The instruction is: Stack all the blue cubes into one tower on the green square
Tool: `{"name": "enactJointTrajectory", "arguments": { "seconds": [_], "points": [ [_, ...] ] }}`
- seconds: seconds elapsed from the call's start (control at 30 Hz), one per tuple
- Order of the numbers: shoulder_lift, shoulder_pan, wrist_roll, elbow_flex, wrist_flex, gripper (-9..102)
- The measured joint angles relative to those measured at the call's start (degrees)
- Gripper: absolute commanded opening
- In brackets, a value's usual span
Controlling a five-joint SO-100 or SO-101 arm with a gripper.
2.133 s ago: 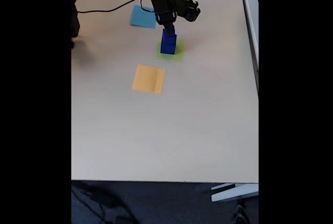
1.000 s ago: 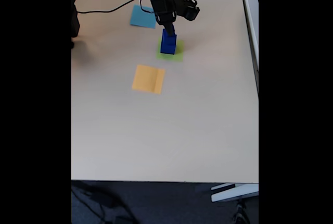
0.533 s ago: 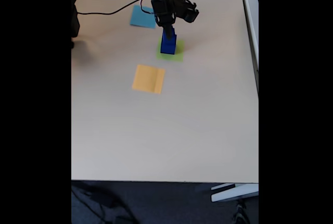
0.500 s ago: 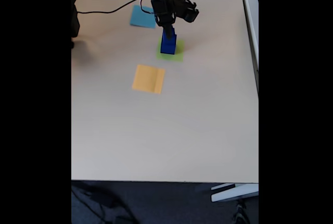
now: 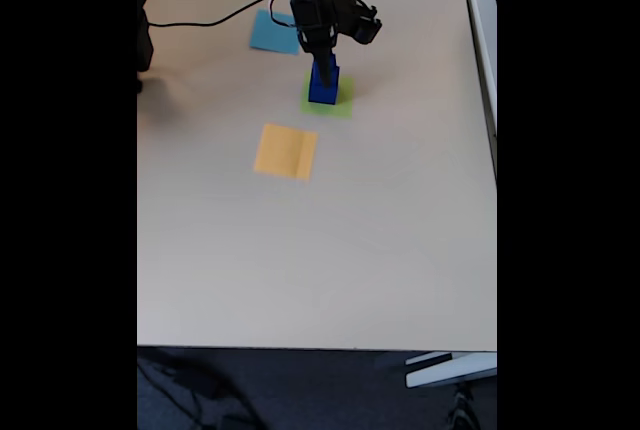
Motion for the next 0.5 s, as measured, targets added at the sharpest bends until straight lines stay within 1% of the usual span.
{"name": "enactJointTrajectory", "arguments": {
  "seconds": [0.27, 0.5],
  "points": [
    [0.0, 0.0, -0.18, -0.35, -0.18, 36],
    [0.0, -1.32, 1.14, -7.03, 0.53, 36]
  ]
}}
